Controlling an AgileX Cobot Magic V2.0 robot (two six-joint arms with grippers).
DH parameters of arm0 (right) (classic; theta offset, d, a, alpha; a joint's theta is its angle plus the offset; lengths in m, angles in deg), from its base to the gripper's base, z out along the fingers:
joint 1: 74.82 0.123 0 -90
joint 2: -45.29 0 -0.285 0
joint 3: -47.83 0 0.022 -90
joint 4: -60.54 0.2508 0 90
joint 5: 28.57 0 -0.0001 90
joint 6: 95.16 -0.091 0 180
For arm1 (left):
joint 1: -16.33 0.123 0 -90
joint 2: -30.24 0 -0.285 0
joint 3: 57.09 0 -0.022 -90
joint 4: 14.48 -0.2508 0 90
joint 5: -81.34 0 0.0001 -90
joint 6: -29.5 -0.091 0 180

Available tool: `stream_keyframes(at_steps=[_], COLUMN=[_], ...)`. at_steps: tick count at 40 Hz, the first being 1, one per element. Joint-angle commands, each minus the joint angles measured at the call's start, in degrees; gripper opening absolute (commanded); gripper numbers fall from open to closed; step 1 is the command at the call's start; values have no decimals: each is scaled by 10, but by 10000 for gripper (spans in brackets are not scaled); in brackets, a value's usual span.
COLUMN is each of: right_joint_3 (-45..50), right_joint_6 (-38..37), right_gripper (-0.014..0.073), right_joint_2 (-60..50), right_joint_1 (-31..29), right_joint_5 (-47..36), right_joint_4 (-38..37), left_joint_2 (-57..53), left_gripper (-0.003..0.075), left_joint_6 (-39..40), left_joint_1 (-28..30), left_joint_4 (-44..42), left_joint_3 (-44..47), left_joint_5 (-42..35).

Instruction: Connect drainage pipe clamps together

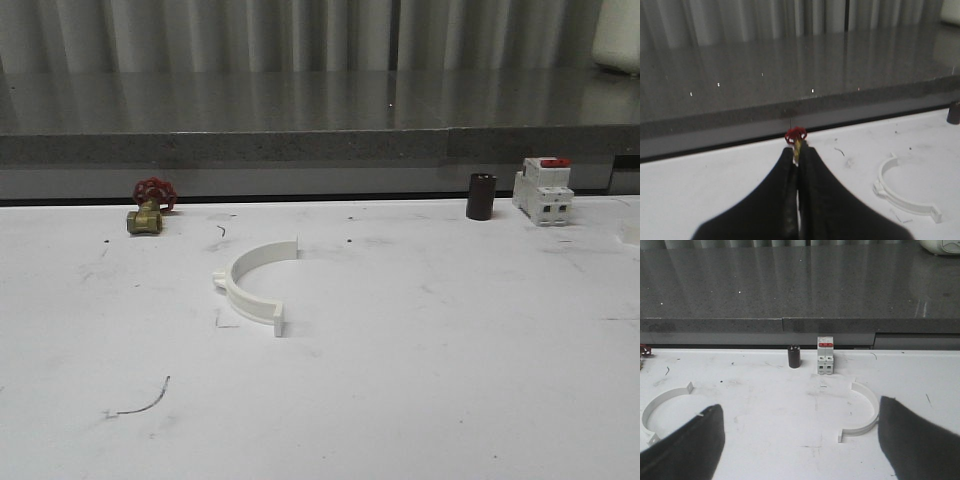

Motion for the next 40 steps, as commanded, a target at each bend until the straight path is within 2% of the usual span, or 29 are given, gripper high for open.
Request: stream_keyframes(at_steps=[1, 8, 40], right_joint_3=[-19, -19, -19], right_joint_6=[4, 4, 4], right_gripper=[640, 640, 640], right_joint_2=[9, 9, 9], right_joint_1=[3, 3, 3], right_joint_5=[-45, -45, -45], right_joint_4=[1, 1, 1], left_joint_2=[-44, -79, -79], left_gripper=[-20, -20, -20], left_joint_6=[-1, -1, -1], left_joint_1=[-1, -1, -1], left_joint_4=[-15, -15, -15], left_joint_3=[-1, 0, 0], left_joint_5=[-61, -61, -61])
